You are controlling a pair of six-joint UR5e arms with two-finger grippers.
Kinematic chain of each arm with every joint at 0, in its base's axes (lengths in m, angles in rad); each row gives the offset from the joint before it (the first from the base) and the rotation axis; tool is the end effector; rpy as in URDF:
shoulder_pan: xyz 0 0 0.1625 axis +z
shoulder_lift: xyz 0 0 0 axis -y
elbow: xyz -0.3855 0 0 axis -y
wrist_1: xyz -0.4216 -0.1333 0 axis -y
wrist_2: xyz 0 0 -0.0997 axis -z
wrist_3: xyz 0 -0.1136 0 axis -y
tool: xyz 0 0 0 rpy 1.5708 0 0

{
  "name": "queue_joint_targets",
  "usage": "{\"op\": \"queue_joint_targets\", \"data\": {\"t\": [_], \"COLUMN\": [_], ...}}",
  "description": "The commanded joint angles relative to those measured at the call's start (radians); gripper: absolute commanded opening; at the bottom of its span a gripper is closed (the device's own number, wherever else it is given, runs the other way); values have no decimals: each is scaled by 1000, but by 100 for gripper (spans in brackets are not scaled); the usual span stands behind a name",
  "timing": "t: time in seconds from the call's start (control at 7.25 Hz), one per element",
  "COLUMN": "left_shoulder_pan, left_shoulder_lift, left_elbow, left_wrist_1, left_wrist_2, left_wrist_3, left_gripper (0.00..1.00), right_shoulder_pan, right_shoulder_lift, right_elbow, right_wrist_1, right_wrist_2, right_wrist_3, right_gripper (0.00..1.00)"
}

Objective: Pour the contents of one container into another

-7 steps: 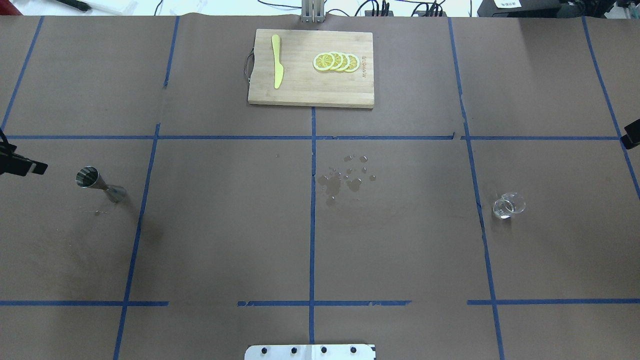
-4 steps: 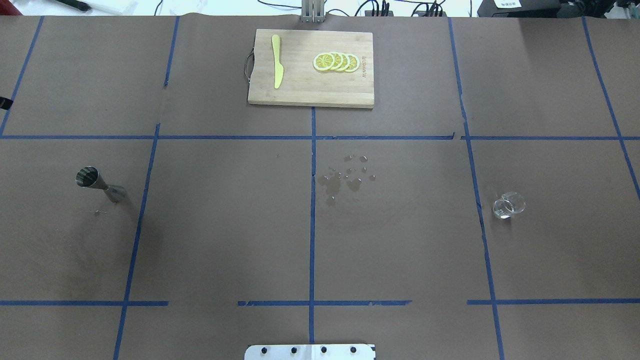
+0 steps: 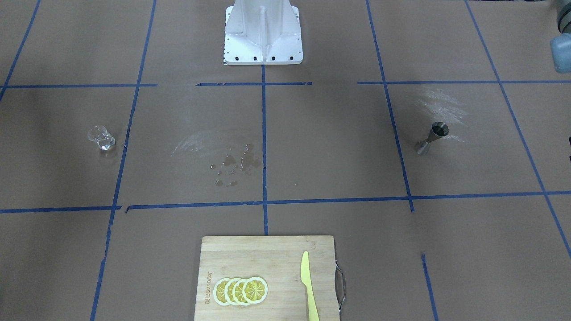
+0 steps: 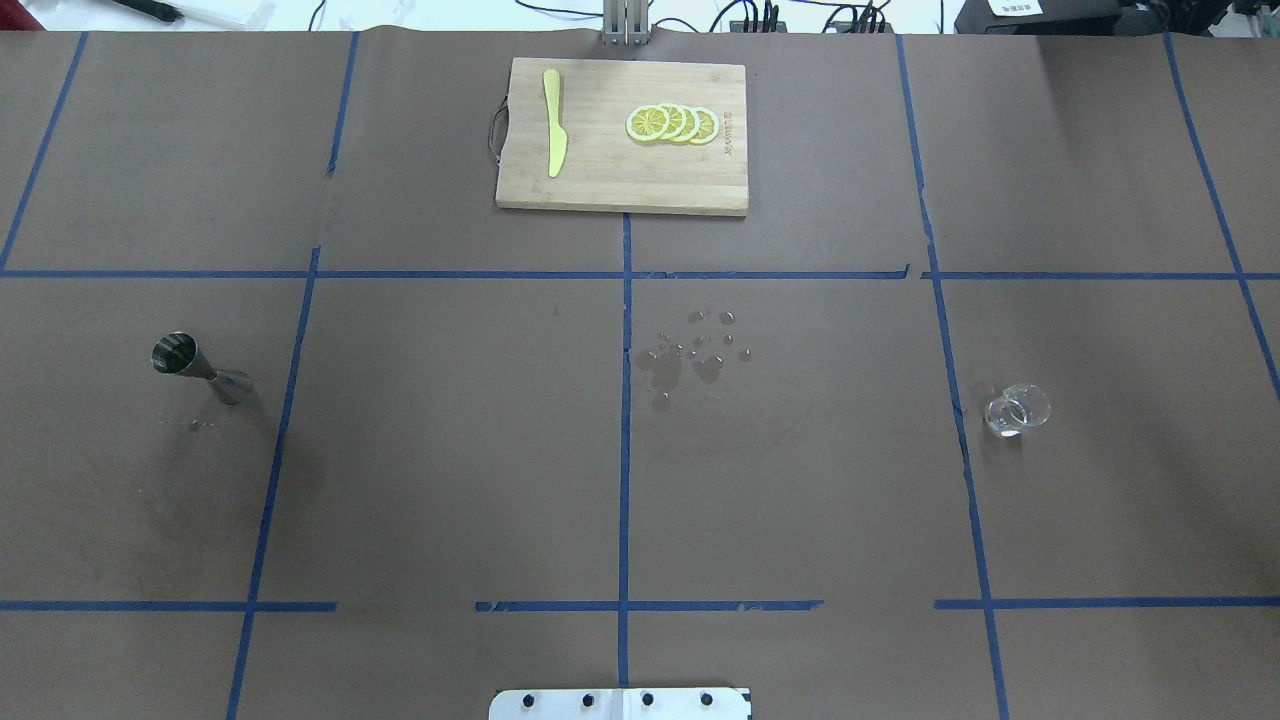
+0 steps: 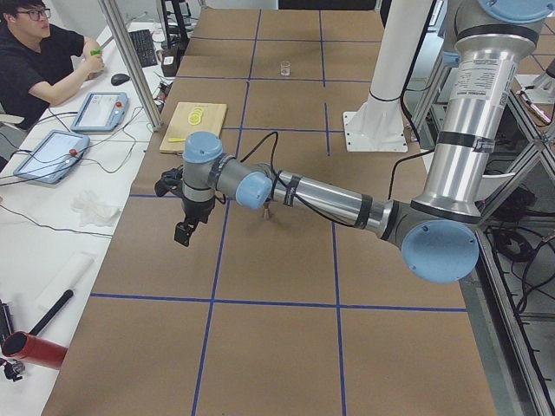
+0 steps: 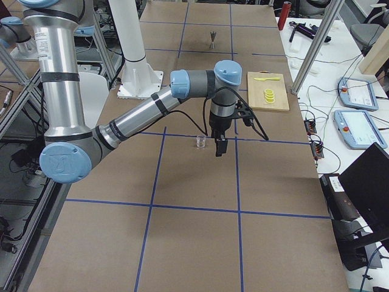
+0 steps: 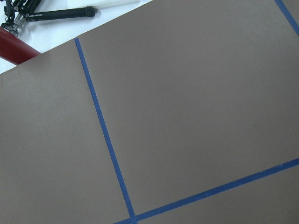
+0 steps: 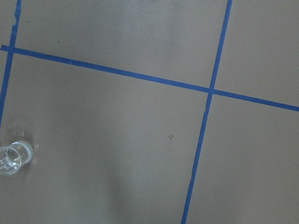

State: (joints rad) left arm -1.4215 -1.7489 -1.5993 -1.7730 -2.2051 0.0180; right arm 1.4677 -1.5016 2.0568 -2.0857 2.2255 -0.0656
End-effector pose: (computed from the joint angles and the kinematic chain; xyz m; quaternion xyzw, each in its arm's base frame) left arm 0.0253 -0.6118 0.4997 0.1724 0.3174 0.1408 0.9218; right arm 0.0135 -0.4922 0.4109 0.0130 -0.3218 -0.0862 0.9428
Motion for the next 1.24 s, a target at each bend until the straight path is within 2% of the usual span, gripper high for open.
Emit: {"op": "queue_joint_targets", "data": {"t": [0.0,0.28,0.55,0.69,0.83,0.97,1.1], "left_shoulder_pan": [-37,-43,-45,-47,-60,-66,-70], "left_shoulder_lift": [26,41,55,55,55,57,80], "left_elbow": [149,154,151,150,150,150,147], "left_wrist_1": [-17,-26,-26,-26,-25,-23,-25], "left_wrist_2": [-87,-88,-90,-90,-93,-109,-113], "left_wrist_3": [111,108,109,108,108,109,109], "left_gripper": [100,100,100,100,100,100,100], "right_shoulder_pan": [46,43,54,65,94,108,108], "right_shoulder_lift": [-47,-29,-106,-112,-112,-112,-114], "right_elbow": [-70,-134,-235,-294,-375,-407,-411], "right_wrist_1": [102,301,496,501,504,506,506], "right_wrist_2": [46,43,46,81,177,218,217], "right_wrist_3": [-33,91,98,99,98,98,99], "right_gripper": [100,100,100,100,100,100,100]}}
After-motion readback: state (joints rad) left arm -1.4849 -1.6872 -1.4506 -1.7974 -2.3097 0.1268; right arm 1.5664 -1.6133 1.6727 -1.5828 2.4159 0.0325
